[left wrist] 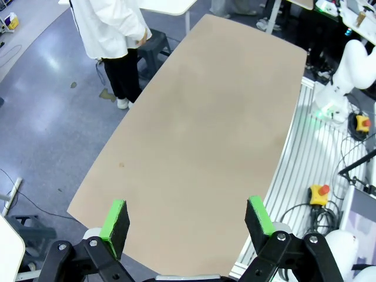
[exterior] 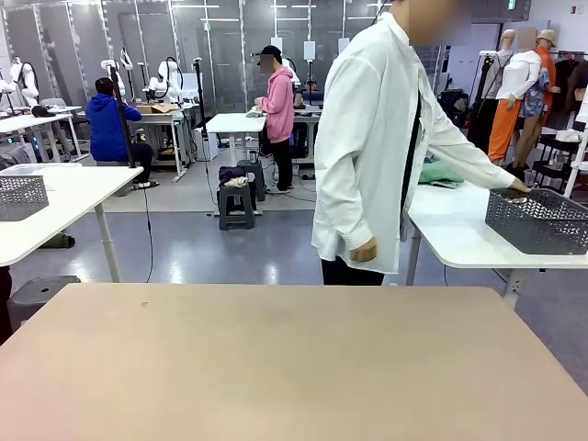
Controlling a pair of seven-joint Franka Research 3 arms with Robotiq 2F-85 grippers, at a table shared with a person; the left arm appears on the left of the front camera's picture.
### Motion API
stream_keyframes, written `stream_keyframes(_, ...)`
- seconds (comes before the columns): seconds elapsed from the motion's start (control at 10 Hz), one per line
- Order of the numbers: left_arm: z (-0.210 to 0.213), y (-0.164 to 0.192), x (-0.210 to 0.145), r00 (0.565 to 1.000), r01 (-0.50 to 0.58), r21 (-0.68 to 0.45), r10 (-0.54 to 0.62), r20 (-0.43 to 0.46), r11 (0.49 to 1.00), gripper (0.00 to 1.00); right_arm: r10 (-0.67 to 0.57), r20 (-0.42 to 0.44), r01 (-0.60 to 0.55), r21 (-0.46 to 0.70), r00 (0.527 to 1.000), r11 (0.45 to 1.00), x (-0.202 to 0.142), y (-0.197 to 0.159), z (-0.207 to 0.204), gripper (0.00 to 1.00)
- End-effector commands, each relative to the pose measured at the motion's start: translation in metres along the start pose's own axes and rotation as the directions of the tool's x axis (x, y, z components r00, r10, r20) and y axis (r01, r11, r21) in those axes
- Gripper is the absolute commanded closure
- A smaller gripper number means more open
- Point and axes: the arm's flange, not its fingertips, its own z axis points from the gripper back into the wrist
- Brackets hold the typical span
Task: Fold the towels and place them in the basket.
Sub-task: When a person lays out a Towel with hook on the table, fold it in half twice.
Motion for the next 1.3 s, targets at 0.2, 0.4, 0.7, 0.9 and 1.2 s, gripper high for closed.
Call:
stream_keyframes(0.2, 0.0000, 0.0003, 0.0002, 1.000, 0.001, 0.003, -0.001, -0.001, 1.000, 0.00, 0.006, 0.005, -0.006, -0.001, 1.000, 1.000, 0.0008, 0.0009, -0.0003, 0.00)
stream_keyframes(0.4, 0.0000, 0.0003, 0.0002, 1.000, 0.001, 0.003, -0.001, -0.001, 1.000, 0.00, 0.006, 0.005, -0.006, -0.001, 1.000, 1.000, 0.0008, 0.0009, -0.0003, 0.00)
stream_keyframes(0.7, 0.0000, 0.0003, 0.0002, 1.000, 0.001, 0.003, -0.001, -0.001, 1.000, 0.00, 0.006, 0.005, -0.006, -0.001, 1.000, 1.000, 0.0008, 0.0009, -0.0003, 0.00)
stream_keyframes(0.9, 0.0000, 0.0003, 0.0002, 1.000, 0.001, 0.003, -0.001, -0.001, 1.000, 0.00, 0.006, 0.005, -0.006, -0.001, 1.000, 1.000, 0.0008, 0.0009, -0.0003, 0.00)
stream_keyframes(1.2, 0.0000, 0.0003, 0.0002, 1.000, 0.001, 0.003, -0.001, -0.001, 1.000, 0.00, 0.006, 0.005, -0.006, -0.001, 1.000, 1.000, 0.0008, 0.0009, -0.0003, 0.00)
